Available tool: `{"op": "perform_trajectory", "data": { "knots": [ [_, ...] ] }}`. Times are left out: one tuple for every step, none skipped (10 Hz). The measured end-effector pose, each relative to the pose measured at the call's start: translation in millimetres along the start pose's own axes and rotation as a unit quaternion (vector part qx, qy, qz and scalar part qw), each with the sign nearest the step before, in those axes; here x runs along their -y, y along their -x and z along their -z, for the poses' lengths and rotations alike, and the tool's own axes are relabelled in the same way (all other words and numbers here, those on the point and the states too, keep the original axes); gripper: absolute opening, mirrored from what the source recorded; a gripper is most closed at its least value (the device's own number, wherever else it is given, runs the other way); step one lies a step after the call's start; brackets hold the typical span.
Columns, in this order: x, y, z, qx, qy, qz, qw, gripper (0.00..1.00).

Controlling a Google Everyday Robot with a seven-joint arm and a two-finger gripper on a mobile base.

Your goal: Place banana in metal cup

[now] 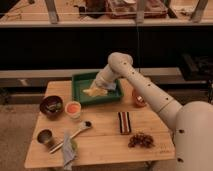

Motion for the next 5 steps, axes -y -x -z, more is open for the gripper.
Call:
{"op": "perform_trajectory", "data": {
  "knots": [
    [8.8, -13.4, 2.4, 0.004, 0.004, 0.021, 0.9998, 0.19],
    [25.3, -36.4, 3.8, 0.010, 0.007, 0.048, 0.9988, 0.19],
    [51.3, -64.3, 2.8, 0.015, 0.008, 0.080, 0.9966, 0.19],
    [70.5, -81.6, 2.9, 0.019, 0.010, 0.102, 0.9945, 0.19],
    [93.0, -103.2, 1.1, 0.024, 0.010, 0.130, 0.9911, 0.19]
  ]
}}
